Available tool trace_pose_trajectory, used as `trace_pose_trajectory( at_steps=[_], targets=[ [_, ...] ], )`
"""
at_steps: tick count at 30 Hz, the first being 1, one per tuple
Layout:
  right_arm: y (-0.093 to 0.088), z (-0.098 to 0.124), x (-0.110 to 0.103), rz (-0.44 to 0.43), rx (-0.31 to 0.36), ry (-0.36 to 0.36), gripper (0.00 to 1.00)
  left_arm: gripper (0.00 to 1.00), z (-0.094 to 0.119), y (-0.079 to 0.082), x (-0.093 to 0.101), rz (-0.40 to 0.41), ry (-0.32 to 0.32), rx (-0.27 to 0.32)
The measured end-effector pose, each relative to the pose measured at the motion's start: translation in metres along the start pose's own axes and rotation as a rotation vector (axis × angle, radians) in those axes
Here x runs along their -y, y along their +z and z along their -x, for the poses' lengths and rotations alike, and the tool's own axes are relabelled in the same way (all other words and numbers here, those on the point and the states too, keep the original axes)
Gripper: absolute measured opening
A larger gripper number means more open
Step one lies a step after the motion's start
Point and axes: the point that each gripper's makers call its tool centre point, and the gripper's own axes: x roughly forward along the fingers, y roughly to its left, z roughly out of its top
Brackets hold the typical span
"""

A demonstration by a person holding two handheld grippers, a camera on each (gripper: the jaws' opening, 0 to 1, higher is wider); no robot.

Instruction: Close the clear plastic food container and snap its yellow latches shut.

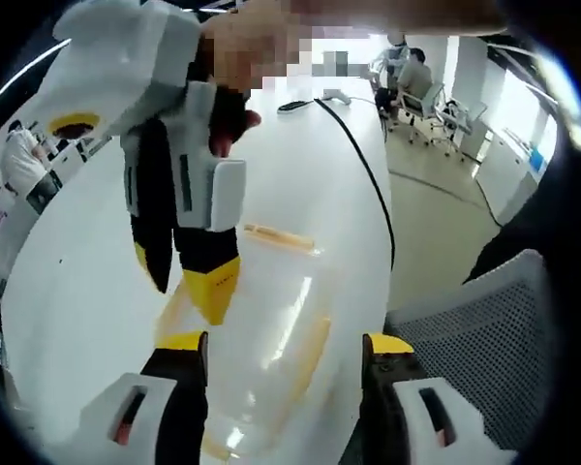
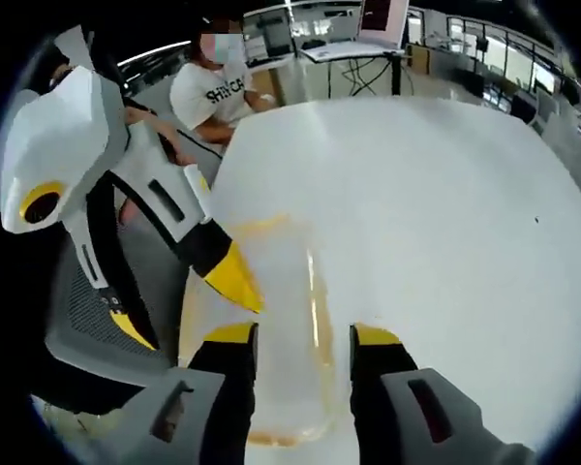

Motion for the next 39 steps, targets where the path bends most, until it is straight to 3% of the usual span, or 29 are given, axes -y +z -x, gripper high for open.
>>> trace_pose_trajectory(
  at_steps=[5,7,9,14,18,24,26,28,33,39],
  targets=[
    [-0.006,0.011,-0.007,-0.011,0.028,-0.020,0.54,0.67,0.012,-0.005,-0.004,0.049,-0.020,-0.009],
    [-0.013,0.014,-0.011,0.038,0.014,-0.043,0.60,0.77,0.013,-0.010,-0.006,0.045,-0.027,-0.026],
    [-0.019,0.016,-0.012,0.094,-0.001,-0.084,0.65,0.78,0.016,-0.015,-0.012,0.003,-0.010,-0.050],
    [-0.025,0.018,-0.025,0.082,-0.004,-0.091,0.73,0.83,0.016,-0.017,-0.019,0.019,-0.004,-0.060],
    [-0.029,0.019,-0.032,0.103,-0.016,-0.106,0.75,0.89,0.016,-0.022,-0.022,-0.024,-0.008,-0.091],
    [-0.031,0.013,-0.036,0.152,-0.038,-0.163,0.88,0.98,0.016,-0.035,-0.030,-0.111,-0.011,-0.158],
    [-0.036,0.010,-0.037,0.175,-0.075,-0.177,0.91,0.98,0.016,-0.039,-0.031,-0.134,-0.018,-0.181],
    [-0.044,0.009,-0.036,0.185,-0.127,-0.191,0.90,0.98,0.014,-0.042,-0.033,-0.163,-0.022,-0.202],
    [-0.047,0.003,-0.031,0.216,-0.141,-0.243,0.91,0.98,0.010,-0.049,-0.038,-0.231,-0.010,-0.264],
    [-0.057,0.001,-0.038,0.223,-0.191,-0.223,0.86,0.98,0.001,-0.046,-0.040,-0.265,-0.016,-0.282]
  ],
)
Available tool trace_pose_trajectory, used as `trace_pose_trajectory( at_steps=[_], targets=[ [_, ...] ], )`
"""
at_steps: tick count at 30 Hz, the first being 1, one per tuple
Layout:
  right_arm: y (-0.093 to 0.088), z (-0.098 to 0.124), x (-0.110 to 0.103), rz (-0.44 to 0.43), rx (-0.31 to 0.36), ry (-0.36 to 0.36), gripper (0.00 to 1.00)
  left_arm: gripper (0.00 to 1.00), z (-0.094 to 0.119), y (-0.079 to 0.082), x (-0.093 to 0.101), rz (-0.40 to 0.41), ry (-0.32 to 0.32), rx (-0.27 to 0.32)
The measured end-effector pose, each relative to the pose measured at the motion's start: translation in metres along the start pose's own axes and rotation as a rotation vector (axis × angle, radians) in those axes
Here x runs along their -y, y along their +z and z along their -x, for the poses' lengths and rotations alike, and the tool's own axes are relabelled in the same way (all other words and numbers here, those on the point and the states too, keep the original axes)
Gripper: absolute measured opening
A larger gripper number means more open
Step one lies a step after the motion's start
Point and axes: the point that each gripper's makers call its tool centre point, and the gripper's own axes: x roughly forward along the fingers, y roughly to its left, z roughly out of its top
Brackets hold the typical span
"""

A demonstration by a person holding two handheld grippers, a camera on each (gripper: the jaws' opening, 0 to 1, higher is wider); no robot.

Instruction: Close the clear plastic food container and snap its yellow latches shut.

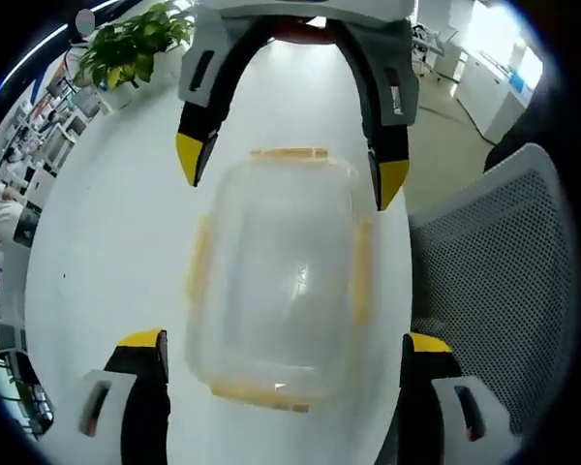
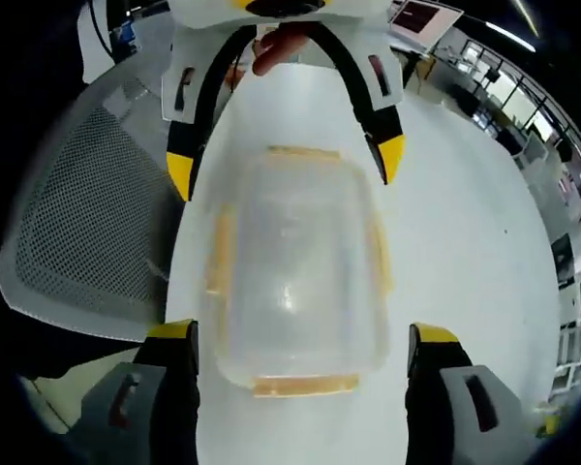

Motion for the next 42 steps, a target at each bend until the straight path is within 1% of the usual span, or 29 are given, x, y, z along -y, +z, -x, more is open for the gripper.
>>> trace_pose_trajectory(
  at_steps=[2,4,5,6,7,8,10,12,17,24,30,33,37,42],
  targets=[
    [0.000,-0.001,-0.001,0.000,0.000,-0.002,0.86,0.96,-0.004,-0.001,-0.001,-0.018,-0.003,-0.016],
    [-0.001,-0.002,-0.001,0.000,-0.004,-0.008,0.85,0.93,-0.007,-0.005,0.000,-0.014,-0.013,-0.033],
    [-0.002,-0.003,-0.003,0.010,-0.013,-0.004,0.82,0.91,-0.010,-0.007,0.001,-0.021,-0.016,-0.042],
    [-0.003,-0.004,-0.003,0.013,-0.018,-0.003,0.79,0.88,-0.011,-0.009,0.001,-0.033,-0.017,-0.052],
    [-0.005,-0.004,-0.002,0.017,-0.028,-0.014,0.76,0.86,-0.012,-0.011,0.002,-0.045,-0.020,-0.066],
    [-0.005,-0.002,0.003,0.042,-0.038,-0.037,0.73,0.83,-0.012,-0.010,-0.001,-0.070,0.003,-0.072],
    [-0.004,-0.003,0.001,0.026,-0.027,-0.021,0.73,0.81,-0.012,-0.008,-0.004,-0.045,0.010,-0.064],
    [-0.004,-0.003,0.001,0.023,-0.019,-0.013,0.73,0.76,-0.011,-0.009,-0.008,-0.054,0.024,-0.069],
    [-0.004,-0.003,0.001,0.014,-0.002,-0.007,0.73,0.76,-0.012,-0.009,-0.006,-0.050,0.014,-0.062],
    [-0.004,-0.004,0.000,0.012,-0.014,-0.004,0.73,0.76,-0.013,-0.009,-0.006,-0.047,0.019,-0.064],
    [-0.004,-0.005,0.000,0.011,-0.017,-0.006,0.73,0.76,-0.014,-0.009,-0.006,-0.046,0.029,-0.052],
    [0.000,-0.007,-0.002,0.001,-0.003,-0.001,0.73,0.77,-0.013,-0.014,-0.005,-0.066,0.037,-0.074],
    [0.008,-0.011,-0.004,-0.004,-0.008,0.000,0.74,0.77,-0.011,-0.023,-0.005,-0.079,0.042,-0.084],
    [0.018,-0.015,-0.007,-0.011,-0.014,0.001,0.74,0.77,-0.006,-0.032,-0.005,-0.082,0.036,-0.072]
  ],
)
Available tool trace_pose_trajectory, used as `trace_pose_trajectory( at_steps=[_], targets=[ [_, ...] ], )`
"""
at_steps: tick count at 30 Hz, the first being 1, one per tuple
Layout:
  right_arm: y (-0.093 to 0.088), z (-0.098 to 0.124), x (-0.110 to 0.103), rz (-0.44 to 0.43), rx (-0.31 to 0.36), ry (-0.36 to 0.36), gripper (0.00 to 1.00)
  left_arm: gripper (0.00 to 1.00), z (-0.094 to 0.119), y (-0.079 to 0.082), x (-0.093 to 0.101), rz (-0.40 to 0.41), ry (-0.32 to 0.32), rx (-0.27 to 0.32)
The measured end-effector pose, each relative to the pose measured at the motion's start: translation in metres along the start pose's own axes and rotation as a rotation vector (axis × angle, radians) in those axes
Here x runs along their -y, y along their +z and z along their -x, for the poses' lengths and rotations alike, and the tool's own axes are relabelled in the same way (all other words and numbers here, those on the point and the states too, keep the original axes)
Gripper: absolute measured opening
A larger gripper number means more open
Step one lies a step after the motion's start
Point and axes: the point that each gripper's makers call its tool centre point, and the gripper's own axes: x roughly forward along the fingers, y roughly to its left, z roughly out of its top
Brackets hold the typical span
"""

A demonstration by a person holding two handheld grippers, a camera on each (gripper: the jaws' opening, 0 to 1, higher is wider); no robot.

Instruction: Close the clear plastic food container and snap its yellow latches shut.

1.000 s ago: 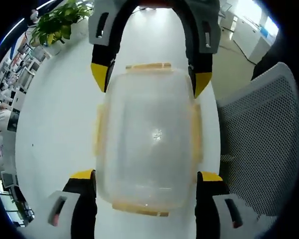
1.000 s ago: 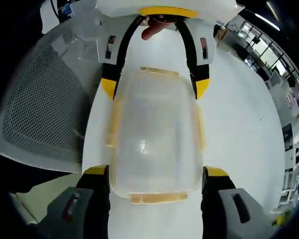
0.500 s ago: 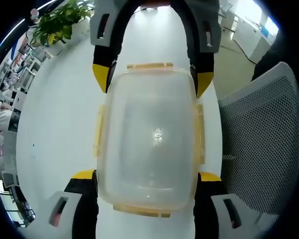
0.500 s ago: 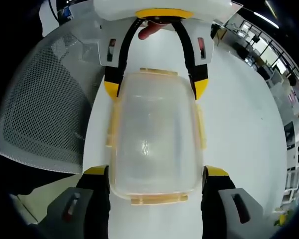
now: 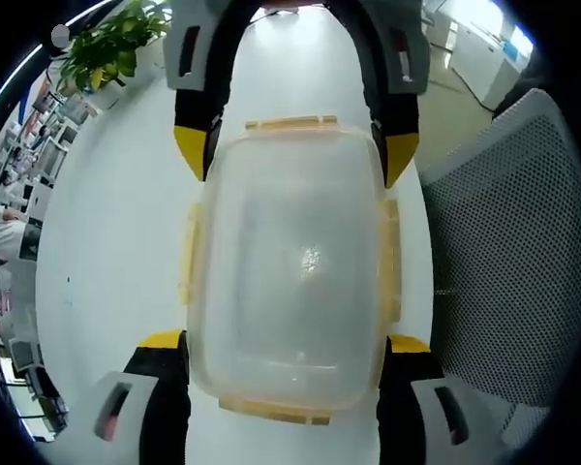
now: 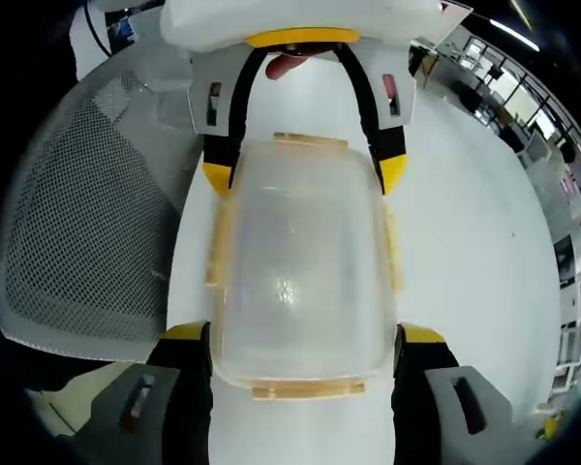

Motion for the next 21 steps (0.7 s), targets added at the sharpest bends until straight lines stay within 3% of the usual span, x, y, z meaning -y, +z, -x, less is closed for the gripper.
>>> trace_pose_trajectory(
  at_steps=[21],
  targets=[
    [0.049,-0.023,0.007,-0.015,-0.006,-0.001,0.74,0.77,0.012,-0.050,-0.010,0.003,-0.012,0.058]
  ],
)
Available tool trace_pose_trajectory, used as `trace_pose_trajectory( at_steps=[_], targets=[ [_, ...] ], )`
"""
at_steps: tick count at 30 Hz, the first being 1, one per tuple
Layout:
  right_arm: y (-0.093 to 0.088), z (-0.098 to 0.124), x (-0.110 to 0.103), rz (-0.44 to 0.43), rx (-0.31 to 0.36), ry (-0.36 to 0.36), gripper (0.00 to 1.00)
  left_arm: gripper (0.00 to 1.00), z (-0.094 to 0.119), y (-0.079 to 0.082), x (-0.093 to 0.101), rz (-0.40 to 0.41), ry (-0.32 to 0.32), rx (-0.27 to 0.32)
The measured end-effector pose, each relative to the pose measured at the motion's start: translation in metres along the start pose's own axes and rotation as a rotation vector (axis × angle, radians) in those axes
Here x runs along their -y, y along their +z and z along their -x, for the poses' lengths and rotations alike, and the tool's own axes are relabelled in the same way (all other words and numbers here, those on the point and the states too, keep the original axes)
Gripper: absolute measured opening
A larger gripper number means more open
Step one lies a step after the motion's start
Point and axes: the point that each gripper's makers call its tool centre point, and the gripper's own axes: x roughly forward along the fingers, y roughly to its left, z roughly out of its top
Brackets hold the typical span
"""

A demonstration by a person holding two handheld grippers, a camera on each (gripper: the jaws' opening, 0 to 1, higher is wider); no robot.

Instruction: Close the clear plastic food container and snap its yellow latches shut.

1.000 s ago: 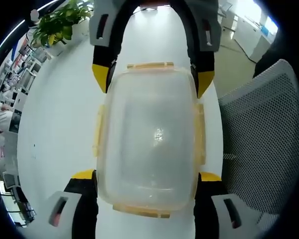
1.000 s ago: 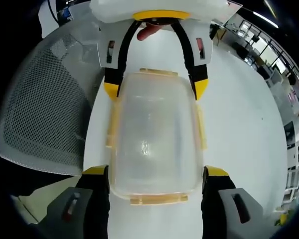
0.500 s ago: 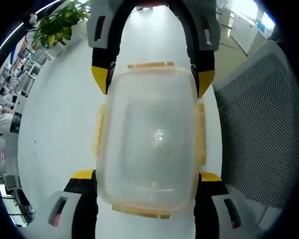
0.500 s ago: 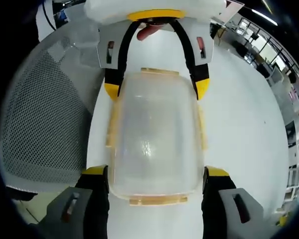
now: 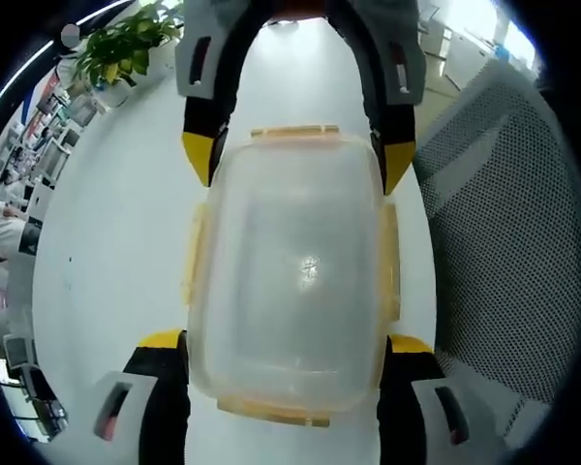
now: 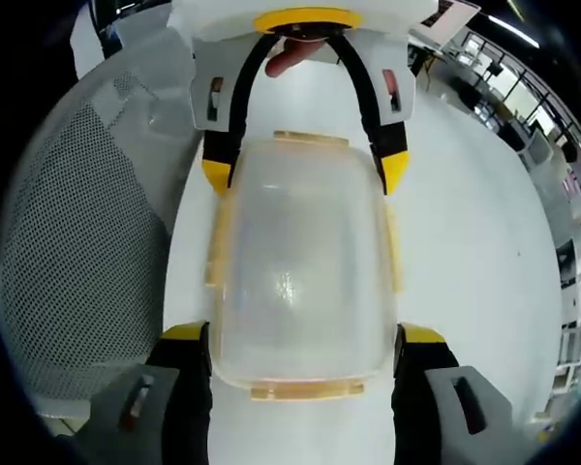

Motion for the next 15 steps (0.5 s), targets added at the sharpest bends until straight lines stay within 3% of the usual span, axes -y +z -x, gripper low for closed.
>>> trace_pose_trajectory(
  at_steps=[15],
  targets=[
    [0.018,-0.010,0.014,0.023,-0.018,0.010,0.74,0.79,0.003,-0.020,-0.014,0.041,-0.006,0.027]
  ],
)
